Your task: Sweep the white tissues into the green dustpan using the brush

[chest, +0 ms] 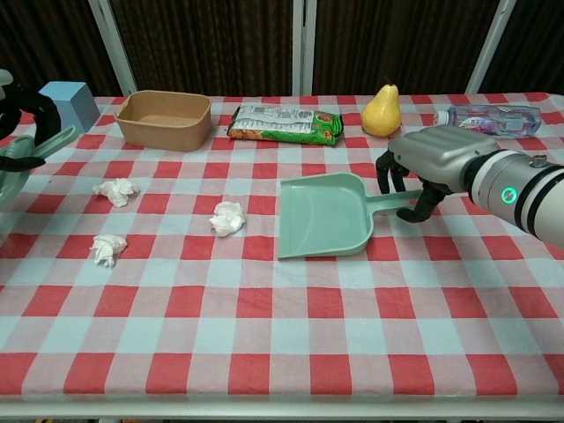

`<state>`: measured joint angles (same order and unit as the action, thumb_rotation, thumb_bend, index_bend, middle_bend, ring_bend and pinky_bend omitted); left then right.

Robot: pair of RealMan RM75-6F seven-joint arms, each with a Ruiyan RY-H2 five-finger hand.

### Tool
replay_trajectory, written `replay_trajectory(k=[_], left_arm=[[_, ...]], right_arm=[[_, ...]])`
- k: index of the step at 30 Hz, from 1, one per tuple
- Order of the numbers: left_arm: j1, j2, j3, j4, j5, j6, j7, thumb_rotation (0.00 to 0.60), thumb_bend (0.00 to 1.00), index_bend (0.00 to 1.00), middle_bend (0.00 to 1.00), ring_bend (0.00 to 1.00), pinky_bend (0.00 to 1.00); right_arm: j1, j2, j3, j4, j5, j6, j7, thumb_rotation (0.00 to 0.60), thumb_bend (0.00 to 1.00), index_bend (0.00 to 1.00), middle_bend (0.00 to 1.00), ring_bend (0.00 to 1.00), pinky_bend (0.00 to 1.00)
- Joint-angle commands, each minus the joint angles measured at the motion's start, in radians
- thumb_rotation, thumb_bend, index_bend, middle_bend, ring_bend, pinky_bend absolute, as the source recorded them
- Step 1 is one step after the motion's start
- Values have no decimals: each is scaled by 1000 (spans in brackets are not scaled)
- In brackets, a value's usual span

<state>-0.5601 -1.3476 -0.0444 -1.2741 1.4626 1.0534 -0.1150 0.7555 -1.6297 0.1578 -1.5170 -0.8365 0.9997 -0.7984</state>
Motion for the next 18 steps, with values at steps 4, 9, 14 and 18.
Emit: replay_trajectory(k=[4, 9, 14, 18], left_arm=[[-27, -49, -5, 133, 5, -44, -107, 600, 469, 535, 564, 735, 826], [-57, -93, 0, 233, 28, -79, -241, 600, 471, 535, 564, 723, 826], [-92, -158, 13, 335, 56, -112, -316, 600, 471, 536, 565, 718, 826], [-121, -204, 23, 396, 81, -126, -375, 600, 472, 536, 565, 710, 824]], right_arm=[[30, 53, 22, -60, 54, -5, -23, 600, 350, 617, 536, 298, 243], [62, 67, 21, -82, 108, -12, -52, 600, 350, 618, 538, 298, 243], [91, 50, 6, -84, 144, -8, -79, 600, 350, 619, 538, 298, 243], [109, 34, -1, -84, 159, 8, -94, 600, 350, 619, 537, 298, 243]])
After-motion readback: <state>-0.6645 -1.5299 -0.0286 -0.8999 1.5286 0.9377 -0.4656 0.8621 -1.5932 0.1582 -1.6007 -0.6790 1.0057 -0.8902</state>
